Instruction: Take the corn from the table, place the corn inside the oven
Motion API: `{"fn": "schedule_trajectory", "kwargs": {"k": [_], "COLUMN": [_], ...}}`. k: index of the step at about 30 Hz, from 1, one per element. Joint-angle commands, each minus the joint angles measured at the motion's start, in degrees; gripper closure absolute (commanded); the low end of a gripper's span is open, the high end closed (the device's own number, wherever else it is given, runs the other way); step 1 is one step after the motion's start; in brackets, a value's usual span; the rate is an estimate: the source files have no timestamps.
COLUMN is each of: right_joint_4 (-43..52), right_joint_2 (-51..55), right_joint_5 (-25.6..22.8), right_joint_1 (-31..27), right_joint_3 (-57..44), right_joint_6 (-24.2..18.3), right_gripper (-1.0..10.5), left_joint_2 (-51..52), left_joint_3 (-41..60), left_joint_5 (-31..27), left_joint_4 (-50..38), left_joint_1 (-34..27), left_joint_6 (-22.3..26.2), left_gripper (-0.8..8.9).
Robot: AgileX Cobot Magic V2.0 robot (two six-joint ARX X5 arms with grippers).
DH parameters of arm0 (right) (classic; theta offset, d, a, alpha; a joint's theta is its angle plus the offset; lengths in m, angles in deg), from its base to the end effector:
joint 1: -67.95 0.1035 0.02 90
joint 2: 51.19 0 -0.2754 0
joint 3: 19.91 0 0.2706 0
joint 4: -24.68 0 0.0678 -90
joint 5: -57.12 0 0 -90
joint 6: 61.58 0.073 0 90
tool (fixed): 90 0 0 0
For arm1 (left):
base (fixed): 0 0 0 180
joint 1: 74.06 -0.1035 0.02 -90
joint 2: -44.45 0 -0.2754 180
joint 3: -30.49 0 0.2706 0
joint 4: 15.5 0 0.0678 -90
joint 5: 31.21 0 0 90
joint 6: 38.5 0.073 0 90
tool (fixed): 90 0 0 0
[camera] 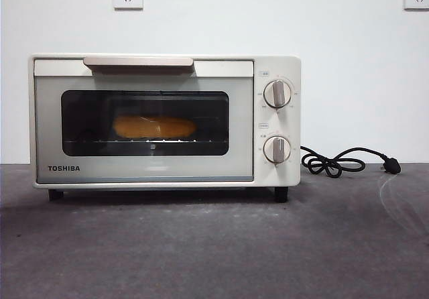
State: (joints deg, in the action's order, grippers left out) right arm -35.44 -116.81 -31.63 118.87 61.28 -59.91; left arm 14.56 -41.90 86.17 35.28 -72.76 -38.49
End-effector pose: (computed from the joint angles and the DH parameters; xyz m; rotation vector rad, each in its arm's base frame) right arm 0.1673 0.2085 0.3282 -0.3117 0.7414 0.8515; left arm 0.1112 -0.0361 0.4045 -0.0328 0.1422 -0.4997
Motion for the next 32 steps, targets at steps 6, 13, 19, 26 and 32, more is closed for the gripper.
{"fn": "schedule_trajectory", "kwargs": {"k": [6, 13, 19, 26, 32], "right_joint_4": [0.2, 0.2, 0.2, 0.2, 0.2], "right_joint_2": [-0.2, -0.2, -0.2, -0.2, -0.2], "right_joint_5": [-0.2, -0.2, -0.2, -0.2, -0.2], "right_joint_1": [0.0, 0.0, 0.0, 0.0, 0.0], "right_joint_3": [0.0, 0.0, 0.0, 0.0, 0.0], "right_joint_6": [-0.2, -0.3, -0.2, -0.3, -0.3], "right_gripper": [9.6, 9.6, 9.6, 9.6, 9.6], "left_joint_2": [10.5, 19.3, 25.3, 29.6, 29.5], "left_joint_3": [28.7, 45.4, 53.3, 55.5, 55.5], "left_joint_5": [-6.6, -24.0, -30.4, -30.4, -30.4], "left_joint_4": [-36.2, -41.0, -39.7, -33.3, -28.9], "left_joint_1": [3.5, 6.3, 6.3, 5.0, 4.5], "left_joint_6": [0.6, -4.6, -8.4, -7.8, -5.6], "left_gripper": [8.17, 8.17, 8.17, 8.17, 8.17]}}
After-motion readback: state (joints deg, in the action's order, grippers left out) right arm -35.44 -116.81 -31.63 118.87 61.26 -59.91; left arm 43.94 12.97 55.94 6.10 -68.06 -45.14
